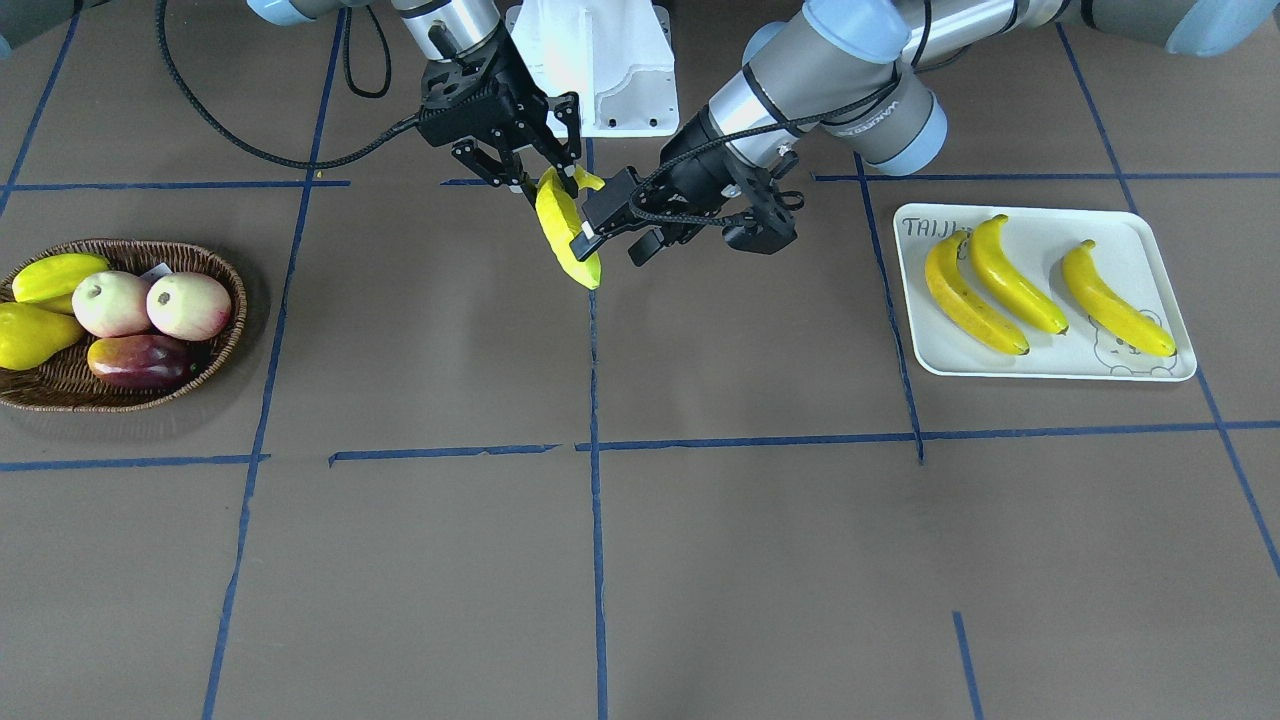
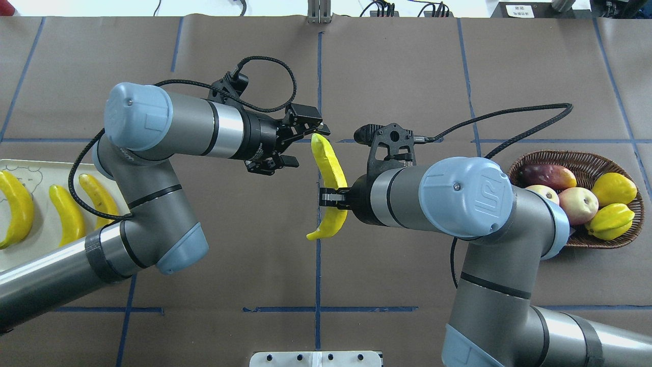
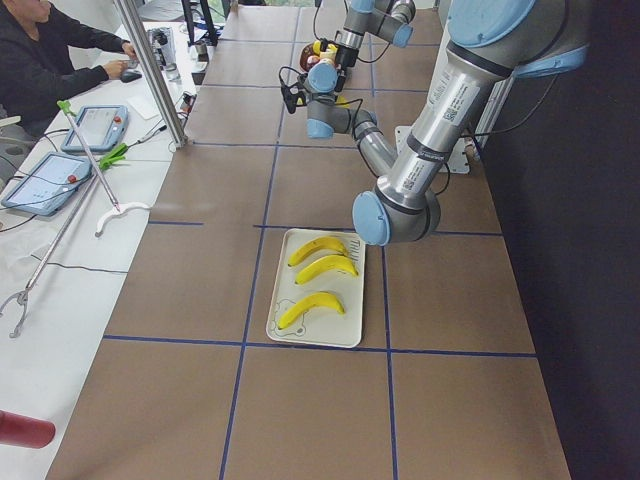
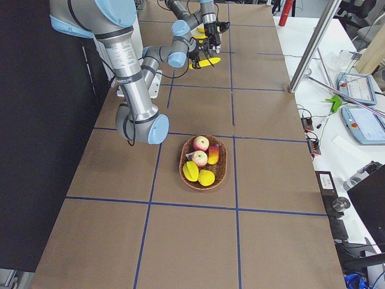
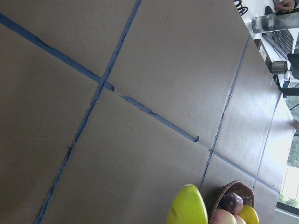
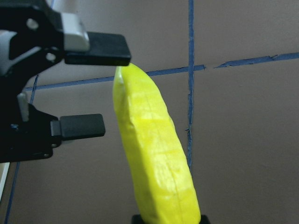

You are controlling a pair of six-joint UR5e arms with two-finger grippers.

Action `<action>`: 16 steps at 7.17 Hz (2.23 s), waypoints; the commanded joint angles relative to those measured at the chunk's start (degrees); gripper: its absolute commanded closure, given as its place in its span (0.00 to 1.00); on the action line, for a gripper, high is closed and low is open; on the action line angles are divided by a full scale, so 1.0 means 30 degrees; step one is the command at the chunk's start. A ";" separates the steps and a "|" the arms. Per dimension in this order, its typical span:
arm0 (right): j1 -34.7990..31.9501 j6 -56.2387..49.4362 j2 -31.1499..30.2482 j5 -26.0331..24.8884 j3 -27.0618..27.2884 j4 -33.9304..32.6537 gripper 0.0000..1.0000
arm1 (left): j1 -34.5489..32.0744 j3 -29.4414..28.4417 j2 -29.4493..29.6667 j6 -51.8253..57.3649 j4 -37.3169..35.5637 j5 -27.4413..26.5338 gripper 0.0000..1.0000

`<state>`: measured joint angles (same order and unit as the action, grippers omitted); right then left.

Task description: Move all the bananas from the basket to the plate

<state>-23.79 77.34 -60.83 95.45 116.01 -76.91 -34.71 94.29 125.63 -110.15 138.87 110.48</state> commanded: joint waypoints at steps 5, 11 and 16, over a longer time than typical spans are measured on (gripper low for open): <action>0.0050 0.0000 -0.0027 -0.0029 0.0000 -0.0027 0.96 | 0.0701 -0.0345 0.0136 0.0008 0.0908 -0.0175 1.00; -0.0793 0.0206 -0.0580 0.0668 0.1896 -0.0027 0.00 | -0.0959 -0.0376 -0.1142 0.0504 -0.0256 0.1480 1.00; -0.6642 -0.0438 -0.2722 0.7158 0.2462 -0.0056 0.00 | -0.8636 0.1147 -1.2032 1.0953 -0.1465 0.8203 1.00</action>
<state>-38.66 76.68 -67.89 111.19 123.46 -76.97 -57.04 96.64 97.67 -83.11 134.53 134.03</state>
